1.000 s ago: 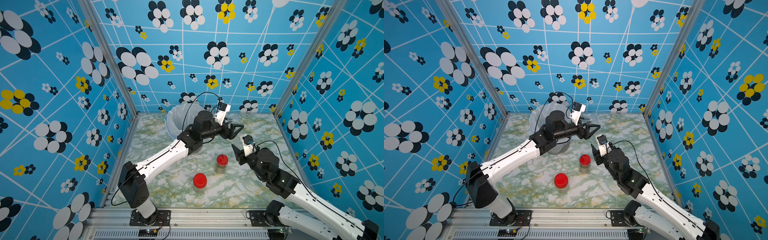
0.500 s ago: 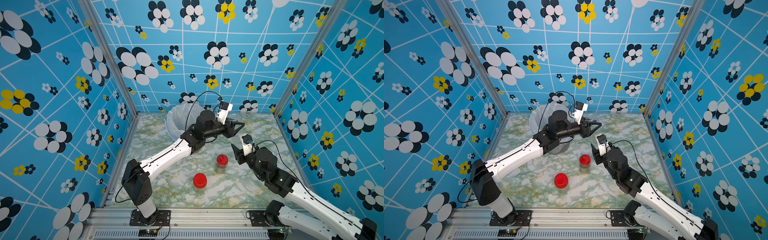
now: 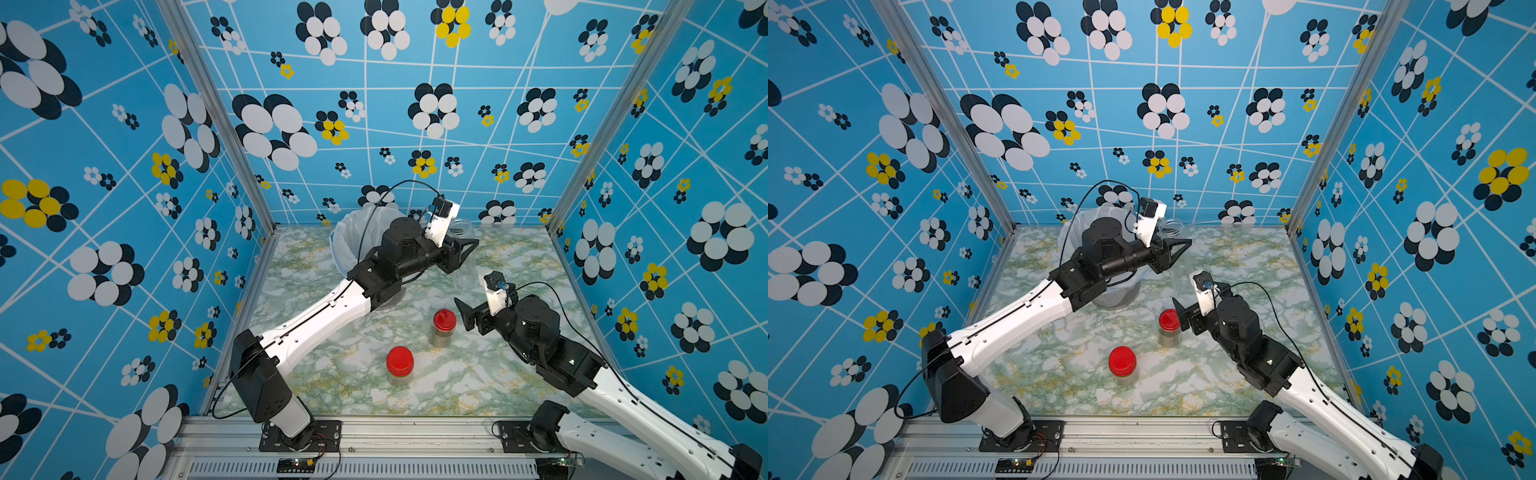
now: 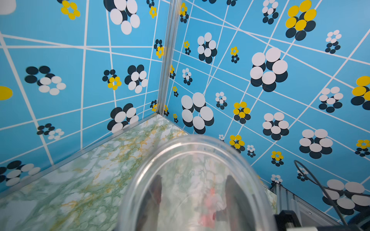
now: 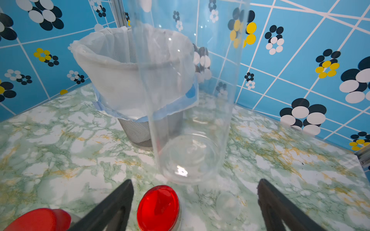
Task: Empty moldy mung beans from jars
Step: Place the jar at the center of the board.
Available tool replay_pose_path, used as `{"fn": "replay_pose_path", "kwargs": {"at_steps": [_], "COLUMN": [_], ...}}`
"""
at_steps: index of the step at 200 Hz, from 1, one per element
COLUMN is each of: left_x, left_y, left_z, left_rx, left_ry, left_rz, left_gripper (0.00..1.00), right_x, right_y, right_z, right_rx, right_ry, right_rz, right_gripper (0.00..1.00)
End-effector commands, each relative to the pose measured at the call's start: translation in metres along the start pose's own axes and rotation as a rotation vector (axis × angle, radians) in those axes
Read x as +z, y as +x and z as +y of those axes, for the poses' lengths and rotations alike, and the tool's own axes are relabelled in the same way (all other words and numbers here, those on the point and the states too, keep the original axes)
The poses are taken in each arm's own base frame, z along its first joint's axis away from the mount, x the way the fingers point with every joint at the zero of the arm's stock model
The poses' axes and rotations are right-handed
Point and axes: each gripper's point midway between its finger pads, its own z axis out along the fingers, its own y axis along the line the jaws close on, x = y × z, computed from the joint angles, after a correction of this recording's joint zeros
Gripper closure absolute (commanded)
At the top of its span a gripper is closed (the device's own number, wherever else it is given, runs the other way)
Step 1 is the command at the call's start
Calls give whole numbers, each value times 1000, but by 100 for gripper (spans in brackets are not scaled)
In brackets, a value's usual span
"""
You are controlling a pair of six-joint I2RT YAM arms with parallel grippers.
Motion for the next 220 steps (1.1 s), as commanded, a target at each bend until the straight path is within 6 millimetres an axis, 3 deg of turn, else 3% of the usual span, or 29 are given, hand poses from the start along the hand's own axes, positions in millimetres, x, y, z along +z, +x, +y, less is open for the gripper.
{"fn": "replay_pose_path", "kwargs": {"at_steps": [1,25,39,60,76,95,150,172,220], "left_x": [-40,-81,-104,-141,-175,-200,-228,-242,-266], "left_y": [-32,-35,-28,-9,1,19,74,90,130], "left_z": [3,5,18,39,54,63,108,117,161], "left_rx": [121,203,234,276,281,290,380,335,218], "left_ry": [-97,-168,-265,-408,-525,-596,-855,-909,-1080], "left_rz": [-64,-71,-45,1,-20,-16,28,-33,-76], "left_gripper": [70,68,68,68,68,68,69,70,69], "right_x": [-11,-15,-16,-13,-7,0,3,2,12], "right_y": [-12,-17,-19,-16,-11,-5,-4,-1,18], "right_z": [-4,-15,-25,-36,-33,-29,-30,-32,-20], "right_rx": [51,80,87,101,119,127,126,126,134], "right_ry": [3,60,116,184,179,164,177,180,135], "right_rz": [-10,-24,-22,-10,7,21,23,30,89], "right_gripper": [1,1,1,1,1,1,1,1,1]}}
